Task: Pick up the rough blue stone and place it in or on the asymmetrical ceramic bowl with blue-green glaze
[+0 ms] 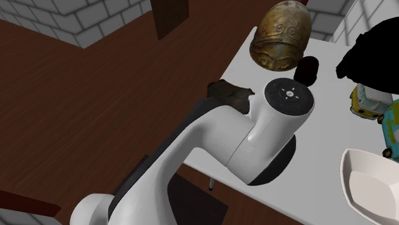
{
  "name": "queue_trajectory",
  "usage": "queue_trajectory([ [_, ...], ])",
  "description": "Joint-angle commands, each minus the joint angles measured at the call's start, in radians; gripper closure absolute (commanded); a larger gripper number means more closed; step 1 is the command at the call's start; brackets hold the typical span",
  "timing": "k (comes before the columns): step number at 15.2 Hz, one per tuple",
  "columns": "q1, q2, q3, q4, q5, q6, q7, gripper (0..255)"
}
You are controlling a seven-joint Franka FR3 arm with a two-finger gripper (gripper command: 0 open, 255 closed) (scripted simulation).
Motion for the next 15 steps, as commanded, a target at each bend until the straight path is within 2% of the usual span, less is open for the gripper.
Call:
queue_trajectory([
  [1, 0.001, -0.003, 0.011, 0.02, 0.008, -0.026, 0.0, 255],
  [7, 0.011, -0.004, 0.043, 0.093, 0.032, -0.103, -0.002, 255],
  [8, 0.01, -0.003, 0.037, 0.082, 0.029, -0.089, -0.002, 255],
  [9, 0.01, -0.003, 0.037, 0.082, 0.029, -0.089, -0.002, 0],
  [12, 0.033, 0.092, -0.03, 0.158, 0.035, -0.129, -0.033, 0],
  [15, 0.038, 0.105, -0.05, 0.13, 0.029, -0.087, -0.032, 0],
])
